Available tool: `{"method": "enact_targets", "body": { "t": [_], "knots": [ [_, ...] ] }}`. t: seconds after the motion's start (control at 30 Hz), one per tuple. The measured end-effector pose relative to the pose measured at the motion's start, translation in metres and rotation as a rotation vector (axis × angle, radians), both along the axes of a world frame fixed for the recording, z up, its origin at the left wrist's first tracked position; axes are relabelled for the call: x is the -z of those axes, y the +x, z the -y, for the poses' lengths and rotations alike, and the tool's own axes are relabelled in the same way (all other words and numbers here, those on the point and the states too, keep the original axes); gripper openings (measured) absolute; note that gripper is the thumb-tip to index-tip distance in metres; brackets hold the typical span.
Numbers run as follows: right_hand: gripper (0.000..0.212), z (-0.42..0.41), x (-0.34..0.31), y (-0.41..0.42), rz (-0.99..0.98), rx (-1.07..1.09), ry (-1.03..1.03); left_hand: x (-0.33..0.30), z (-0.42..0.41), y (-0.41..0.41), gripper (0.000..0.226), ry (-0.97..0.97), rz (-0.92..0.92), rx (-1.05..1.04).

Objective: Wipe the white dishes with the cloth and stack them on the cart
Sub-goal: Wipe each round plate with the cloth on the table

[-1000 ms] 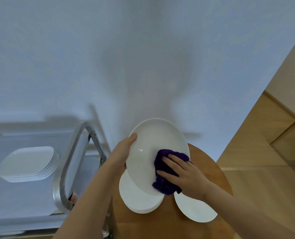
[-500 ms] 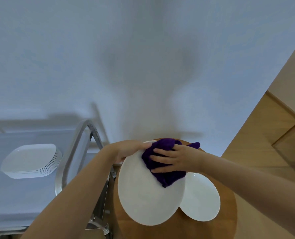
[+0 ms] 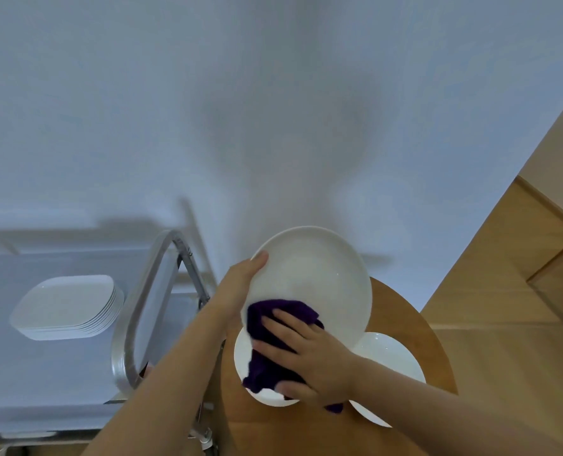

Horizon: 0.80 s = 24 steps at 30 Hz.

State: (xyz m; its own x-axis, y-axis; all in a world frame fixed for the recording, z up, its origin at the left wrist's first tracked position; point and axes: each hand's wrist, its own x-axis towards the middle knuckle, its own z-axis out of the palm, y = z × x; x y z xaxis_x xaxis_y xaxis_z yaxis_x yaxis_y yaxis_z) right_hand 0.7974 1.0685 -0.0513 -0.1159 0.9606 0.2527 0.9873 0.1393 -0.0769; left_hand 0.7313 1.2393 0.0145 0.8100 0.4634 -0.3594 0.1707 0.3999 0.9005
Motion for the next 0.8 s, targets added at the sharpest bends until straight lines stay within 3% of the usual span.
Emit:
{"method": "enact_targets", "body": {
  "t": [0.07,0.2,0.43,0.5,0.6,0.7,0.8],
  "knots": [
    [0.051,-0.013,-0.012,0.000,-0.019,-0.014,0.064,0.005,0.008,-0.003,0.050,-0.064,-0.041,-0.048],
    [0.044,-0.021,-0.030,0.020,0.119,-0.141,0.135,0.008,0.013,-0.006,0.058,-0.178,-0.056,-0.099],
    [0.043,-0.039,-0.051,0.063,0.302,-0.180,0.211,0.011,0.033,-0.011,0.052,-0.128,0.065,-0.144],
    [0.046,-0.039,-0.046,0.064,0.254,-0.092,0.248,0.010,0.035,-0.011,0.059,-0.147,0.121,-0.183],
    [0.052,-0.035,-0.050,0.063,0.032,0.257,0.284,0.005,0.032,-0.013,0.057,-0.209,0.155,-0.266],
    [0.055,-0.028,-0.055,0.058,-0.061,0.483,0.192,0.003,0.028,-0.012,0.047,-0.172,0.172,-0.360],
    [0.066,-0.023,-0.041,0.037,-0.232,0.633,0.081,0.000,0.031,-0.008,0.054,-0.244,0.190,-0.400]
  ]
}}
